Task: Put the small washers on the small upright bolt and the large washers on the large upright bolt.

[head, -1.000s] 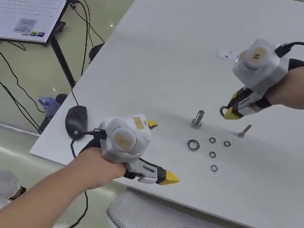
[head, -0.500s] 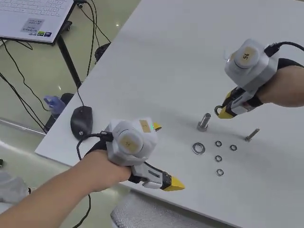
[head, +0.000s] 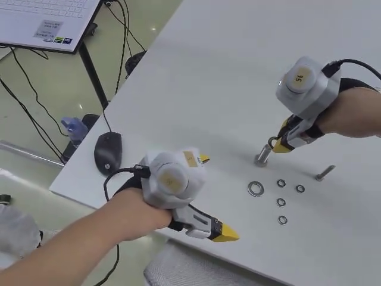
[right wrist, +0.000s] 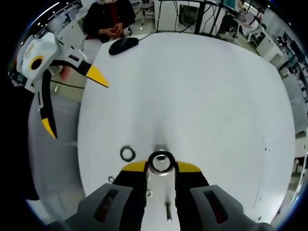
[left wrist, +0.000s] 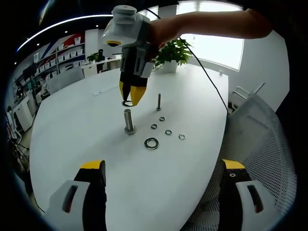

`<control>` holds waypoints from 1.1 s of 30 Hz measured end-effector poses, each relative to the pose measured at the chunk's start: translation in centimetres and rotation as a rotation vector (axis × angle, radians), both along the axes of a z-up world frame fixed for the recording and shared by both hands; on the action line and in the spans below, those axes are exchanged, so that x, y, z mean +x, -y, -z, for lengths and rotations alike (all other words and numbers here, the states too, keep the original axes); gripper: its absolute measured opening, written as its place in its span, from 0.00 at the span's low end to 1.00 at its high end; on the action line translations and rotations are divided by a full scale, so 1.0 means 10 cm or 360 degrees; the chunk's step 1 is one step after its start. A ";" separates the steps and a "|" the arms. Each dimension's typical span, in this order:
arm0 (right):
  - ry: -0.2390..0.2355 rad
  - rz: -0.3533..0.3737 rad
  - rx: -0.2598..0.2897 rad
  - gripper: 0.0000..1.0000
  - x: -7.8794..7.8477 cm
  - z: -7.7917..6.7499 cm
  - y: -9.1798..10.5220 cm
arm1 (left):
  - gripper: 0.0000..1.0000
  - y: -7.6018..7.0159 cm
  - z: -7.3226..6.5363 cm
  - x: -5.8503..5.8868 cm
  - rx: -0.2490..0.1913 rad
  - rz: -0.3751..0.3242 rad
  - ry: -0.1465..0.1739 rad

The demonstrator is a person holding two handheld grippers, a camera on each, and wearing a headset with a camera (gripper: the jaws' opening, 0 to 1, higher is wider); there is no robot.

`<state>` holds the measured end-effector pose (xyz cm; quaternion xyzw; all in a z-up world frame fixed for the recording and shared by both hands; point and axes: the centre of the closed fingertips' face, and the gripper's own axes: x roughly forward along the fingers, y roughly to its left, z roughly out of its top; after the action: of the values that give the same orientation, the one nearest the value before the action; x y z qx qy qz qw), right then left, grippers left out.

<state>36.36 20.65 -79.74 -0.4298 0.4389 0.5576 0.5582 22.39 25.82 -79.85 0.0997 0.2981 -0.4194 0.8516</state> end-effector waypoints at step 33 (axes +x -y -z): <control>0.0026 -0.0090 -0.0168 0.21 0.00 0.38 -0.04 | 0.93 -0.01 0.03 -0.06 -0.0009 -0.0004 -0.0039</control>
<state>36.37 21.06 -83.56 -0.4755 0.4509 0.5456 0.5224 21.82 25.93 -80.13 0.0917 0.3076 -0.4203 0.8487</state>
